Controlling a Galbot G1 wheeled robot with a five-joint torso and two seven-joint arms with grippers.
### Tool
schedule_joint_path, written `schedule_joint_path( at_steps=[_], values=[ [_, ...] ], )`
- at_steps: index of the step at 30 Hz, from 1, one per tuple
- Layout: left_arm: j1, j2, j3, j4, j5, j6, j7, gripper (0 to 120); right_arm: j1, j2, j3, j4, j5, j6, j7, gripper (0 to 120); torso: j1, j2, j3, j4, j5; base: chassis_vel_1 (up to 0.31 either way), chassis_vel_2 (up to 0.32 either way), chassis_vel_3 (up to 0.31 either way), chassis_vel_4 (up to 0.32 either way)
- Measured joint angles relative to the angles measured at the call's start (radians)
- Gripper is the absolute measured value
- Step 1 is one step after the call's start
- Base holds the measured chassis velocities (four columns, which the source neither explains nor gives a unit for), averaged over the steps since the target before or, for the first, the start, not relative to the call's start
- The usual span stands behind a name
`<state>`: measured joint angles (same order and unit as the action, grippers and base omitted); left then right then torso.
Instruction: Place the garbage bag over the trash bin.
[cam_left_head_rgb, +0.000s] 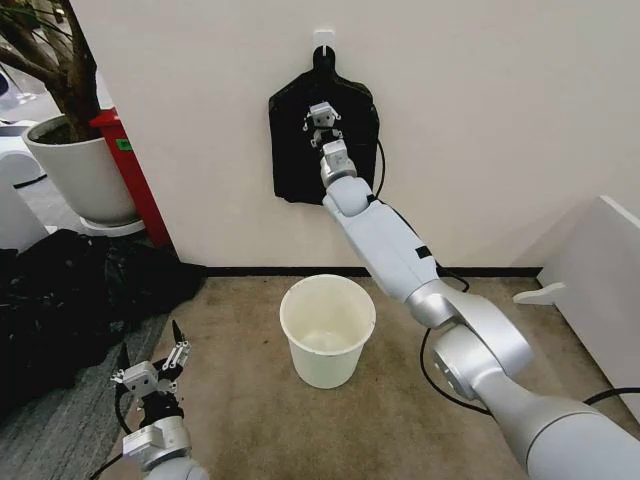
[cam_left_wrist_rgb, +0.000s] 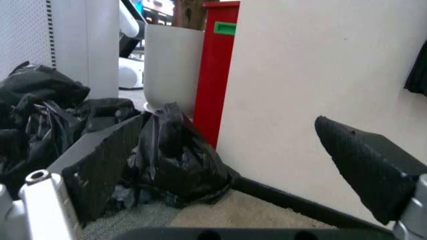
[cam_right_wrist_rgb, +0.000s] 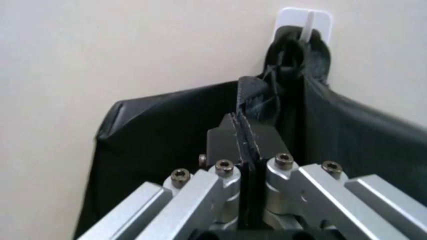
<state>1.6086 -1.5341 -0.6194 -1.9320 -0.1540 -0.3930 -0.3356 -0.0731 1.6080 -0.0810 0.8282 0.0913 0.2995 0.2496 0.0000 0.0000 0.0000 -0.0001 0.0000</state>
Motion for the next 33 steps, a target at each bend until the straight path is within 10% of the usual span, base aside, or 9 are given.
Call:
schedule_joint_path(
  at_steps=[20, 33],
  values=[
    [-0.014, 0.007, 0.007, 0.016, -0.004, 0.0, -0.003, 100, -0.105, 0.0, -0.04, 0.126, -0.006, 0.048, -0.021, 0, 0.0, 0.0, 0.0, 0.0, 0.0, 0.0, 0.0, 0.0, 0.0],
    [-0.008, 0.015, -0.002, 0.012, -0.004, 0.002, -0.003, 100, -0.006, 0.0, -0.019, 0.056, -0.165, -0.065, 0.122, 48, 0.0, 0.0, 0.0, 0.0001, 0.0001, 0.0, 0.0, 0.0, 0.0]
  ],
)
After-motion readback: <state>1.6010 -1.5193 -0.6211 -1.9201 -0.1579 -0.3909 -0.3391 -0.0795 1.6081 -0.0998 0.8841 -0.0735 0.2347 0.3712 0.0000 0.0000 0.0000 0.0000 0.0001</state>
